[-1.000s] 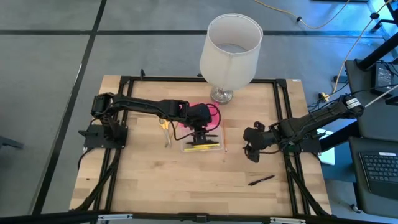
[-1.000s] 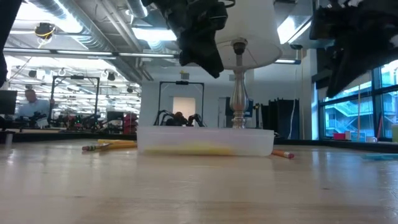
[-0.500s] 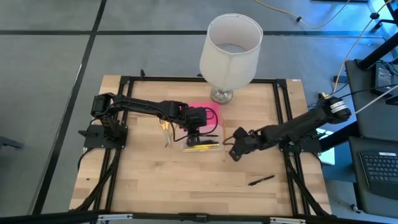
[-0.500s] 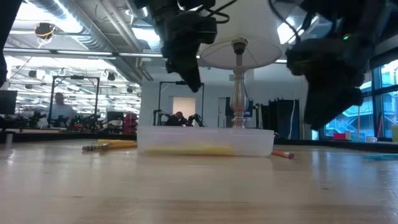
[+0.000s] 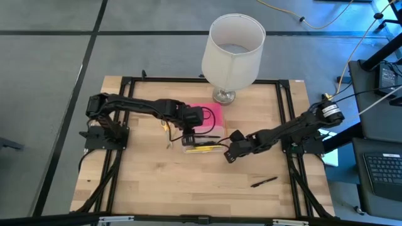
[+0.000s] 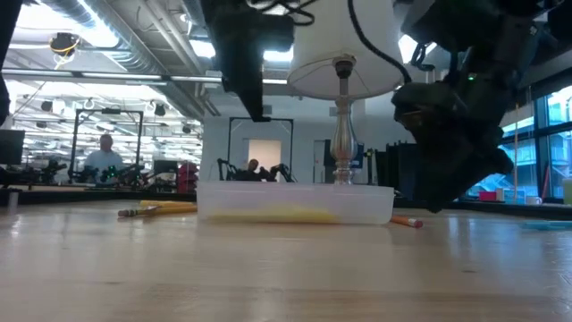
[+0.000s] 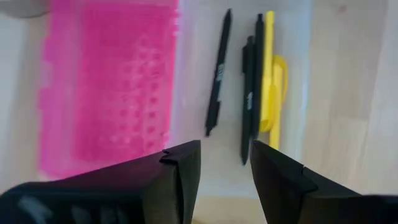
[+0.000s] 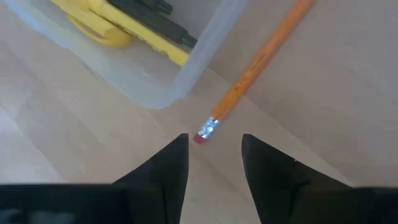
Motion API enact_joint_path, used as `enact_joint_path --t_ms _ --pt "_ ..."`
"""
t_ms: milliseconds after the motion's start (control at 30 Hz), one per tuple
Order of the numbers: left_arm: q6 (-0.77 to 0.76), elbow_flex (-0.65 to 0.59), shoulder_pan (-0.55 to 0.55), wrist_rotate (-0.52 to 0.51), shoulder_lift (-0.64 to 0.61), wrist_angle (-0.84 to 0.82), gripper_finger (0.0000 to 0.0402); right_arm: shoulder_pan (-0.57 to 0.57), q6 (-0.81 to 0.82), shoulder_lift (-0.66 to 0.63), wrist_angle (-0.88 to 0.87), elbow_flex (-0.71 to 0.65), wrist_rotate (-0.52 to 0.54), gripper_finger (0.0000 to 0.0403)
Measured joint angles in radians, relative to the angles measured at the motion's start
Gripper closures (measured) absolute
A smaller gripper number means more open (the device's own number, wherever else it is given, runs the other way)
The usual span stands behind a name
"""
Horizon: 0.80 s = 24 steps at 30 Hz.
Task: Pick & place school supplies into a supply box
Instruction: Put the orange pencil into the supply box
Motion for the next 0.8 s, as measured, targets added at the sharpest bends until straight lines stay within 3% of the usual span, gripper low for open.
enact_joint_path --t_ms 333,800 --pt "0.001 0.0 0.001 -0.106 -0.122 -0.02 0.0272 -0.023 -0.001 0.094 -0.078 0.08 -0.014 0.025" --pt "0.001 0.0 -0.001 -0.113 -0.157 -0.018 0.0272 -0.024 0.054 0.132 -0.132 0.1 -0.027 0.0251"
